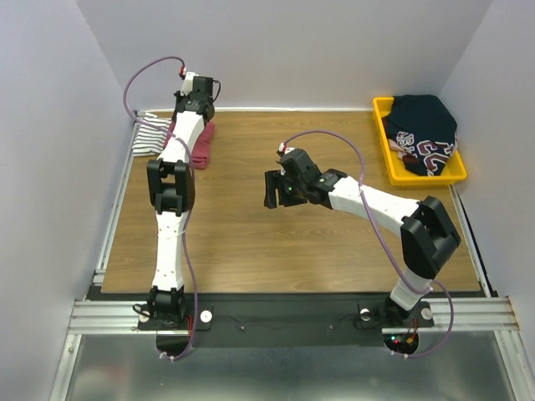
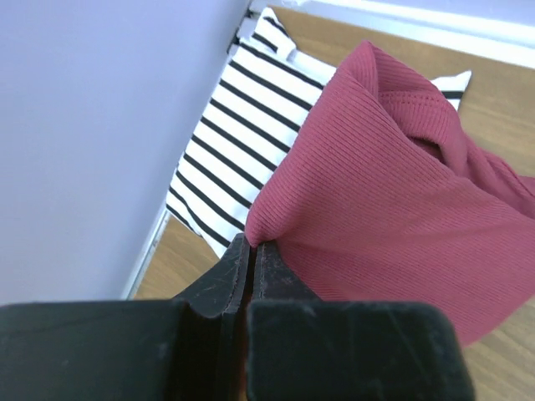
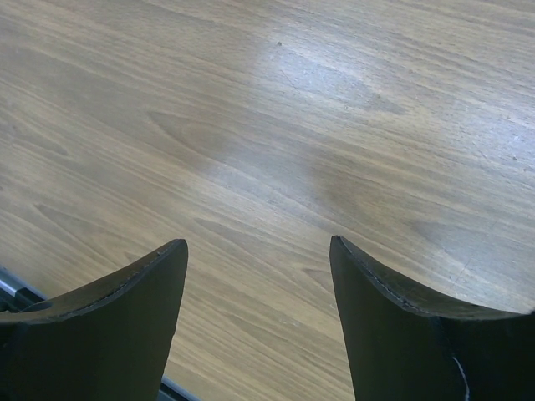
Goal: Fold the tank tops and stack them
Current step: Neatly place the folded tank top to the corner
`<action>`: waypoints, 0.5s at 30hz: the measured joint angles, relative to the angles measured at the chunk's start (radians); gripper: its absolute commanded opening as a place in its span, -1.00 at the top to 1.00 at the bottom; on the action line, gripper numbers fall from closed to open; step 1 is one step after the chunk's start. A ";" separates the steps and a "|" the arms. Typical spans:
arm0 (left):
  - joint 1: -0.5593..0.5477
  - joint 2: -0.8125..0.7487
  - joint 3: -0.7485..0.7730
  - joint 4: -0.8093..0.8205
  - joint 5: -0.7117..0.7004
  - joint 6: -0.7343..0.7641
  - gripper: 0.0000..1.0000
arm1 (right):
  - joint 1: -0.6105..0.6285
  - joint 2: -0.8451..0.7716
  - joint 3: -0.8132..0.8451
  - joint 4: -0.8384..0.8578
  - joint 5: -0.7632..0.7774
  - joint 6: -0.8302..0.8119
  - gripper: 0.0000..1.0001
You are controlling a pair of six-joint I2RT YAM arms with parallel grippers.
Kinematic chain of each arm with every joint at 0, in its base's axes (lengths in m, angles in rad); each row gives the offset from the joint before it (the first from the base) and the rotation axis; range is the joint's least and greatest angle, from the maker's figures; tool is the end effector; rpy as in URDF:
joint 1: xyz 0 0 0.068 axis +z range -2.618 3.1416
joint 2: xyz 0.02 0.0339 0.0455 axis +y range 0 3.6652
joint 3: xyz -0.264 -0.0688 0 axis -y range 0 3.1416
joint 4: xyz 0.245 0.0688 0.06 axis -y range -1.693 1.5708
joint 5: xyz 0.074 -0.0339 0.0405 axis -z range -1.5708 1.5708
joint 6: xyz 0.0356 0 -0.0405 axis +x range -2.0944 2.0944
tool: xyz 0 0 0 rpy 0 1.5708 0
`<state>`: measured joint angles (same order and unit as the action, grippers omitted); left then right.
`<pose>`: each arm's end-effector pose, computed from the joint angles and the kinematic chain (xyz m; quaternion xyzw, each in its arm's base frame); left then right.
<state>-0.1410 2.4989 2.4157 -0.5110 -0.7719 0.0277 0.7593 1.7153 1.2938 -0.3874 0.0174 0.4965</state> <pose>0.5608 -0.0545 0.2555 -0.1070 0.8301 0.3073 0.4527 0.2773 0.2624 0.2500 -0.1184 0.9207 0.2119 0.3056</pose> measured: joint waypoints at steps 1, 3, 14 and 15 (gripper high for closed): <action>0.002 0.000 0.004 0.007 0.000 0.008 1.00 | 0.000 0.000 0.000 0.000 0.000 0.000 -0.48; 0.006 0.000 0.009 0.027 -0.001 0.028 1.00 | 0.000 0.002 0.000 0.002 0.000 0.000 -0.48; 0.058 0.000 0.009 0.086 0.074 0.053 1.00 | -0.001 0.072 0.002 0.014 -0.041 0.001 -0.46; 0.067 0.000 0.009 0.090 0.093 0.048 1.00 | -0.001 0.076 0.002 0.014 -0.043 0.001 -0.46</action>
<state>-0.0738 2.4989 2.4245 -0.4210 -0.6788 0.0757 0.7586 1.7916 1.2957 -0.3733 -0.0261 0.4973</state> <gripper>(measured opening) 0.066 0.734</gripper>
